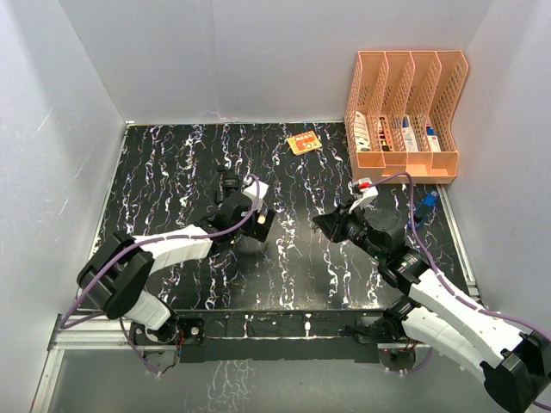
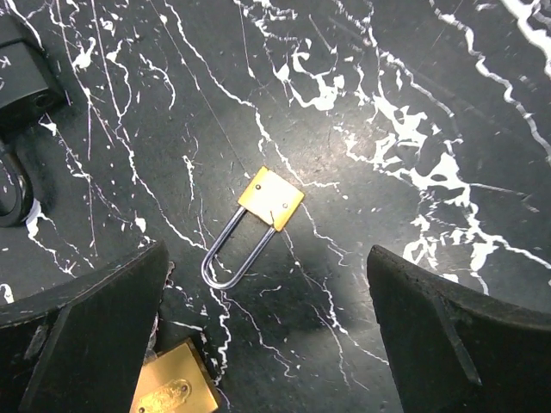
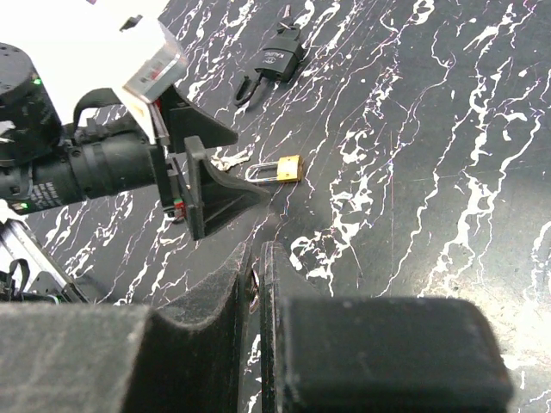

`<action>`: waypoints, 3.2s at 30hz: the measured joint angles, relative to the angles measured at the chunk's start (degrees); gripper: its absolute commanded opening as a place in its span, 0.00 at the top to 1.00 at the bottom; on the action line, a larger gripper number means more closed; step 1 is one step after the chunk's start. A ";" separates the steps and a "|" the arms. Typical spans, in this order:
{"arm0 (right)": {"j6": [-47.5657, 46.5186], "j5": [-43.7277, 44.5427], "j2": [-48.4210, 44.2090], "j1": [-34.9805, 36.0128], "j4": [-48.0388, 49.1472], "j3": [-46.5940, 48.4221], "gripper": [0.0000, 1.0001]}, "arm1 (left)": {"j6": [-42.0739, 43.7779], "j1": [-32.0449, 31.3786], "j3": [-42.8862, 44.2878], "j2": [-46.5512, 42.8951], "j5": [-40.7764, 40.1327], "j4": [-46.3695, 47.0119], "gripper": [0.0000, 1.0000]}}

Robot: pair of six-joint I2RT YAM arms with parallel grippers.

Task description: Unlock with the key

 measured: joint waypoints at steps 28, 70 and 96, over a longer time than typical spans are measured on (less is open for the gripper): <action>-0.55 -0.20 -2.14 0.00 -0.61 0.00 1.00 | 10.95 7.50 6.73 13.92 17.75 -0.20 0.22; -1.49 -0.42 -1.18 0.00 -1.73 0.00 1.00 | 9.09 8.28 8.04 15.91 17.40 1.40 0.65; -1.51 -0.31 0.22 0.00 -1.79 0.00 1.00 | 7.65 8.28 7.39 15.87 17.44 2.67 1.00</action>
